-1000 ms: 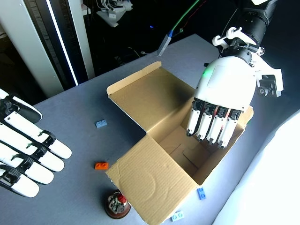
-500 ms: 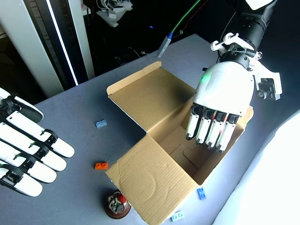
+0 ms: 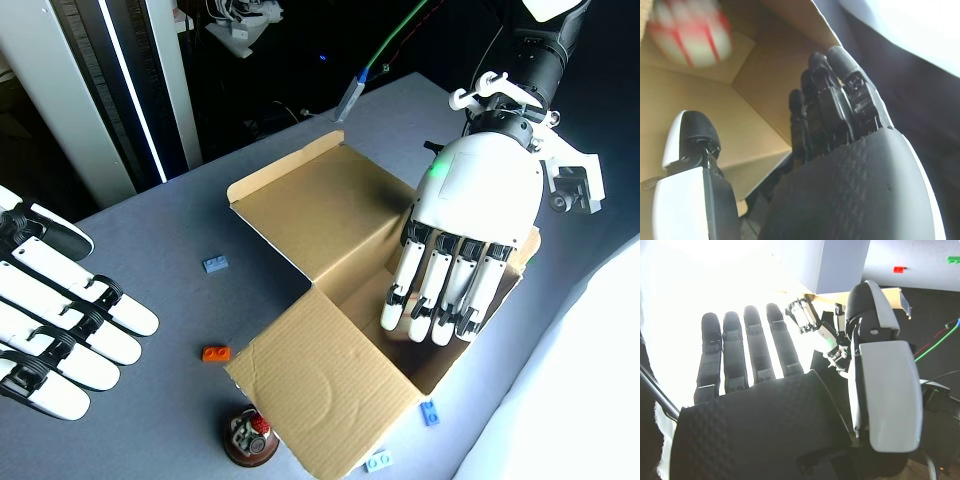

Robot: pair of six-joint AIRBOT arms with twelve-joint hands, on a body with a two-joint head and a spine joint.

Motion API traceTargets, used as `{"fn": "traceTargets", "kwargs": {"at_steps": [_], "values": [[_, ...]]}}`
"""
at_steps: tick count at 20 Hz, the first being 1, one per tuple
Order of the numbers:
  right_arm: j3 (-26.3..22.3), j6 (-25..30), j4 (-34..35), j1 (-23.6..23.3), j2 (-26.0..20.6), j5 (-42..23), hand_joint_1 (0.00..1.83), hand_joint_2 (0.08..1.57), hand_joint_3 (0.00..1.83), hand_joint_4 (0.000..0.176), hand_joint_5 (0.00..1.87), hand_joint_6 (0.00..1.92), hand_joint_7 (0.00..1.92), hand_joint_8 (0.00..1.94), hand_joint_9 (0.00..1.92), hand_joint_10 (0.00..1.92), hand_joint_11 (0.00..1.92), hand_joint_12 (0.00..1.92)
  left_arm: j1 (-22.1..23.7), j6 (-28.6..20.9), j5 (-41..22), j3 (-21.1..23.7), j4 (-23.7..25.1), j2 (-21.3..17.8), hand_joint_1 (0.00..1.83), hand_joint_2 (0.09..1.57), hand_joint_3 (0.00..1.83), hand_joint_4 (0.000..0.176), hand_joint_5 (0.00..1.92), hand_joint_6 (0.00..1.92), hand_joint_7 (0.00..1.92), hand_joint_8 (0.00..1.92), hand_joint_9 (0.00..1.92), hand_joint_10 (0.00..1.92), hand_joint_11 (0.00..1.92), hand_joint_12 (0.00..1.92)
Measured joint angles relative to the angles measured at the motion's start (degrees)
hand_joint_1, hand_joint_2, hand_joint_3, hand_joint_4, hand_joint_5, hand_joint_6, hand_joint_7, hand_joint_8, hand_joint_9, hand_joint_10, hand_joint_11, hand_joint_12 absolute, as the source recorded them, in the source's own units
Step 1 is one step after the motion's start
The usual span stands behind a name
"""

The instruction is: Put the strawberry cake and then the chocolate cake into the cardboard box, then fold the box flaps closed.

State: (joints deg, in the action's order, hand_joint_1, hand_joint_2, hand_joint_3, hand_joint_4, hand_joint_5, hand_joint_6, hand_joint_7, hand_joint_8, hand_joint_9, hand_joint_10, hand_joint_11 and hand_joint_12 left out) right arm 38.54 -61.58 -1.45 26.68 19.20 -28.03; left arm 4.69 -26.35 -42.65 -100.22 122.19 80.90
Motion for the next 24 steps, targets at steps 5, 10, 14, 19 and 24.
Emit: {"fn": "traceTargets", "kwargs": {"at_steps": [5,10,14,19,24], "values": [[0.0,0.0,0.04,-0.07,0.04,0.09,0.29,1.13,0.0,0.0,0.21,0.0,0.18,0.0,0.15,0.0,0.0,0.58,2.27,0.42,0.07,-1.79,0.26,0.0,0.45,0.81,0.0,0.123,0.01,0.0,0.07,0.0,0.14,0.0,0.0,1.02],[2.64,-0.07,9.03,-3.48,2.78,6.62,0.32,1.08,0.0,0.0,0.18,0.0,0.17,0.0,0.16,0.01,0.0,0.59,5.64,1.03,0.04,-4.46,0.5,0.0,0.35,0.9,0.01,0.116,0.04,0.01,0.12,0.01,0.2,0.02,0.0,1.05],[8.94,0.44,16.7,-7.63,7.78,14.27,0.68,0.99,0.0,0.0,0.1,0.0,0.08,0.0,0.1,0.0,0.0,0.45,7.96,1.01,-0.94,-6.69,2.12,-0.48,0.17,0.97,0.03,0.114,0.07,0.01,0.13,0.0,0.2,0.01,0.0,1.04],[13.05,4.28,20.94,-7.78,12.7,14.01,0.98,0.99,0.0,0.0,0.07,0.0,0.06,0.0,0.06,0.0,0.0,0.37,9.94,-2.05,-3.23,-6.99,4.48,-4.33,0.01,1.04,0.02,0.108,0.1,0.01,0.16,0.0,0.21,0.01,0.0,0.96],[19.19,13.49,20.94,-5.99,20.15,11.54,1.05,0.98,0.0,0.0,0.03,0.0,0.07,0.01,0.04,0.01,0.0,0.18,10.21,-5.51,-7.93,-5.77,8.0,-10.08,0.0,1.05,0.0,0.109,0.08,0.0,0.14,0.0,0.17,0.0,0.0,0.82]]}}
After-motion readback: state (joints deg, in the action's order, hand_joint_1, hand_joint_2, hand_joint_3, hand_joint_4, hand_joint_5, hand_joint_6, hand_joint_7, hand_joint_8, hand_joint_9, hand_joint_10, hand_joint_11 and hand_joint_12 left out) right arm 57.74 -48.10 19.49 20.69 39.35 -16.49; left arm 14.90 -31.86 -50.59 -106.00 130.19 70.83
